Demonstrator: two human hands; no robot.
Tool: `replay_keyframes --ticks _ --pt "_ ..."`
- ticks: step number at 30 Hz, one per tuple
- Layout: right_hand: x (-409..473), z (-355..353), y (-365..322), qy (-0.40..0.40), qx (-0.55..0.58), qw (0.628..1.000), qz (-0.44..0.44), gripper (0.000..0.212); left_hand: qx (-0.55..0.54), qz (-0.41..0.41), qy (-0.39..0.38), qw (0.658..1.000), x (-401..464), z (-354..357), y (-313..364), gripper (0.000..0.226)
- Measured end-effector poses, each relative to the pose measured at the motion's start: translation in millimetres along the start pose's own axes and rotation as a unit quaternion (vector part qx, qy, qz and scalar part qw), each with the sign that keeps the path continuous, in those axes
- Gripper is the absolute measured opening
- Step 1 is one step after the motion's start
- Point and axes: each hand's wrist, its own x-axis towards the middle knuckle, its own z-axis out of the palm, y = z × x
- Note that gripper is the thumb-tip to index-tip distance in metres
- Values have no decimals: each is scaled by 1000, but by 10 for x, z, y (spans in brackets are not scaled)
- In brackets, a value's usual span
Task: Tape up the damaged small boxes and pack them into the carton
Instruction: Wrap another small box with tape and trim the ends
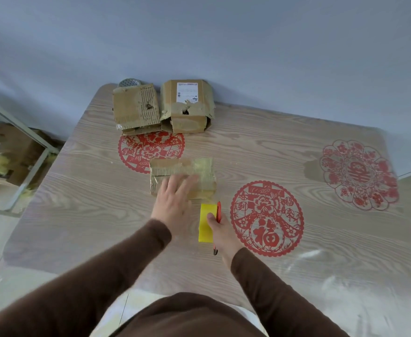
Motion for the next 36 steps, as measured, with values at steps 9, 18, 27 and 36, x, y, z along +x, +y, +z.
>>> replay_keyframes --ticks 9,18,27,36 --pt "34 -143 12 -56 -205 974 -78 38 -552 -453 -134 687 -66 368 306 15" --pt "152 -556 -257 64 -561 780 -271 33 -526 -479 -116 693 -116 495 241 9" --pt "302 -493 -377 64 -634 727 -255 41 -481 -472 -89 734 -87 513 236 12" --pt "447 -722 -350 93 -638 743 -180 47 -425 -452 -71 781 -42 504 110 16"
